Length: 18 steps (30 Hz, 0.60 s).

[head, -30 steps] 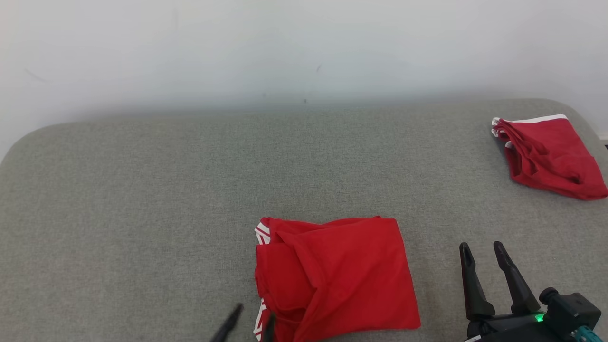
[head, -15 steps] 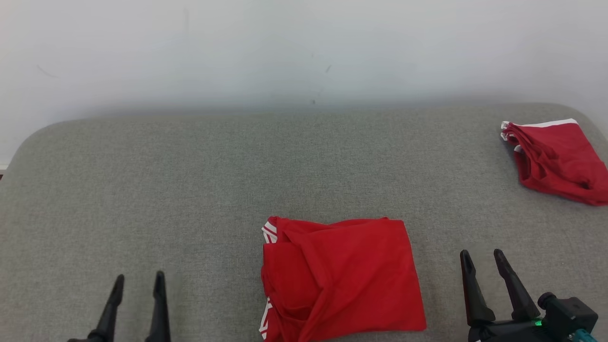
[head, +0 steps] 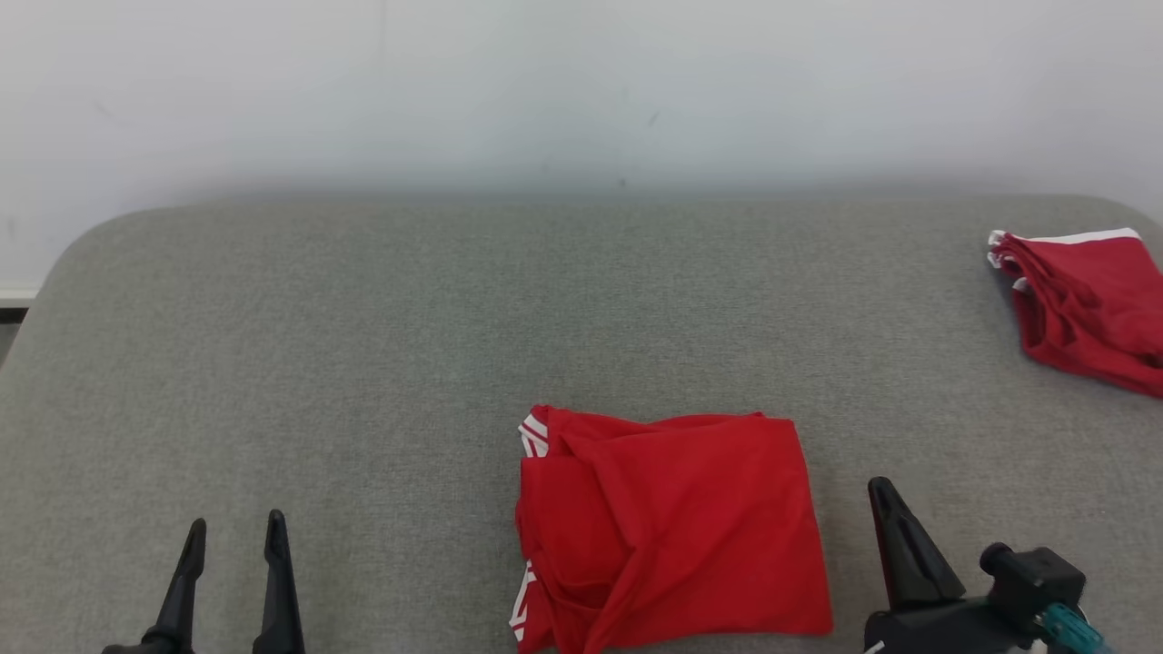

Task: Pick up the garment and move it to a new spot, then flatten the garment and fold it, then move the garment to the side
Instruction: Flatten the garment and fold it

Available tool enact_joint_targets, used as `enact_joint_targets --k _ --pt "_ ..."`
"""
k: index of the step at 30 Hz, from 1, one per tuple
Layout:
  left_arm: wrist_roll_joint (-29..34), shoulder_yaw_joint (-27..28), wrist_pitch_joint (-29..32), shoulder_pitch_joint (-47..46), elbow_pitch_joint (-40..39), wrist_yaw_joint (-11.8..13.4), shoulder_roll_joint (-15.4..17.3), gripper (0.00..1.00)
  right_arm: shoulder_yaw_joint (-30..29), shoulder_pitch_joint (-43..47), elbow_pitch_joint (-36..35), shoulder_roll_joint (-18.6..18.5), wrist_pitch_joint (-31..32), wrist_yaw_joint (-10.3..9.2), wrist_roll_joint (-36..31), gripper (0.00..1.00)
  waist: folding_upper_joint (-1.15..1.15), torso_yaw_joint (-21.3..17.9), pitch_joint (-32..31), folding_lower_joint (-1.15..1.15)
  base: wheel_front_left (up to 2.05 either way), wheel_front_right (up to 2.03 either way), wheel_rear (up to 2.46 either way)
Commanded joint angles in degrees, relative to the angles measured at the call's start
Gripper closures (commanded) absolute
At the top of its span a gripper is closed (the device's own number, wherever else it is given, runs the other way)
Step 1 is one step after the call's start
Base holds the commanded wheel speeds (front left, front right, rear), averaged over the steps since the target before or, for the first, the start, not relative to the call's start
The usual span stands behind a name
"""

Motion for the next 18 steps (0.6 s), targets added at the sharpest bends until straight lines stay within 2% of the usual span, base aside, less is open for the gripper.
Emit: enact_joint_targets --k 1,11,18 --pt "0.6 0.1 -0.2 -0.6 -0.1 -0.2 -0.2 0.00 0.2 -0.7 0.2 -0.4 -0.3 -0.13 -0.4 1.00 0.00 0.5 0.4 0.00 0.00 0.00 0.00" --pt "0.8 -0.6 -0.2 -2.0 0.4 -0.7 -1.1 0.00 5.6 -8.2 10.6 2.2 -0.2 -0.13 -1.6 1.00 0.00 4.1 1.6 0.00 0.00 0.00 0.00" --pt "0.8 -0.5 -0.2 -2.9 1.3 -0.9 -1.4 0.00 6.2 -11.8 18.9 4.3 -0.2 -0.13 -3.0 1.00 0.00 6.0 1.9 0.00 0.00 0.00 0.00"
